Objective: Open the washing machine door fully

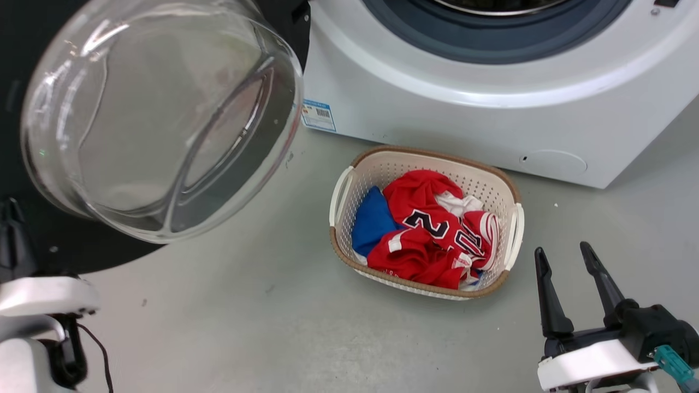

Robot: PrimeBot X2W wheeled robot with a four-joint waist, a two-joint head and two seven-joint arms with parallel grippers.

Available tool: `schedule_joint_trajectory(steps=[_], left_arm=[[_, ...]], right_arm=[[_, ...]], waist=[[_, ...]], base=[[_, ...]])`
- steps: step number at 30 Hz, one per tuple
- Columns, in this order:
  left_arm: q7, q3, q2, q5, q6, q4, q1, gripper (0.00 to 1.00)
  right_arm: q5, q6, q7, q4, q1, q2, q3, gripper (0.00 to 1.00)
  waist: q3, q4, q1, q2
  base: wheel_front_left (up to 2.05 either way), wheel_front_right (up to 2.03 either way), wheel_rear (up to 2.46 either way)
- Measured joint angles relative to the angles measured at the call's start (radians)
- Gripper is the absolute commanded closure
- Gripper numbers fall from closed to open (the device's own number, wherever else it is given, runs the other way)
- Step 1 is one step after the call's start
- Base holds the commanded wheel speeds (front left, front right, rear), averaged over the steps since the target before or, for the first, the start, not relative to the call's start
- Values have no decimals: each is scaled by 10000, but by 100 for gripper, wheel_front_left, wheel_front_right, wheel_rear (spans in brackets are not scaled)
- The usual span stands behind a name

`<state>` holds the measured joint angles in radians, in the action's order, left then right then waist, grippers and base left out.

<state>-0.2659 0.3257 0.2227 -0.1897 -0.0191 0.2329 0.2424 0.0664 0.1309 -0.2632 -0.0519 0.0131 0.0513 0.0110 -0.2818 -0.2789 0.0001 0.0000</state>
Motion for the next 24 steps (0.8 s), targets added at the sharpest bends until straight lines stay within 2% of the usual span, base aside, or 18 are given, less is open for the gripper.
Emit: schedule_joint_trajectory(steps=[4, 9, 24], left_arm=[[0, 560, 127, -35, 244, 502, 509, 100], [2, 1413, 568, -153, 729, 1406, 1275, 100], [0, 2303, 934, 368, 1267, 3076, 2341, 100]], right_arm=[[-86, 0, 0, 65, -151, -2, -17, 0], [-184, 0, 0, 113, -368, -2, -48, 0], [-251, 0, 0, 127, -532, -2, -144, 0]], waist=[[-246, 71, 0, 0], [-527, 204, 0, 0], [-706, 544, 0, 0]], base=[[0, 0, 0], [0, 0, 0], [0, 0, 0]])
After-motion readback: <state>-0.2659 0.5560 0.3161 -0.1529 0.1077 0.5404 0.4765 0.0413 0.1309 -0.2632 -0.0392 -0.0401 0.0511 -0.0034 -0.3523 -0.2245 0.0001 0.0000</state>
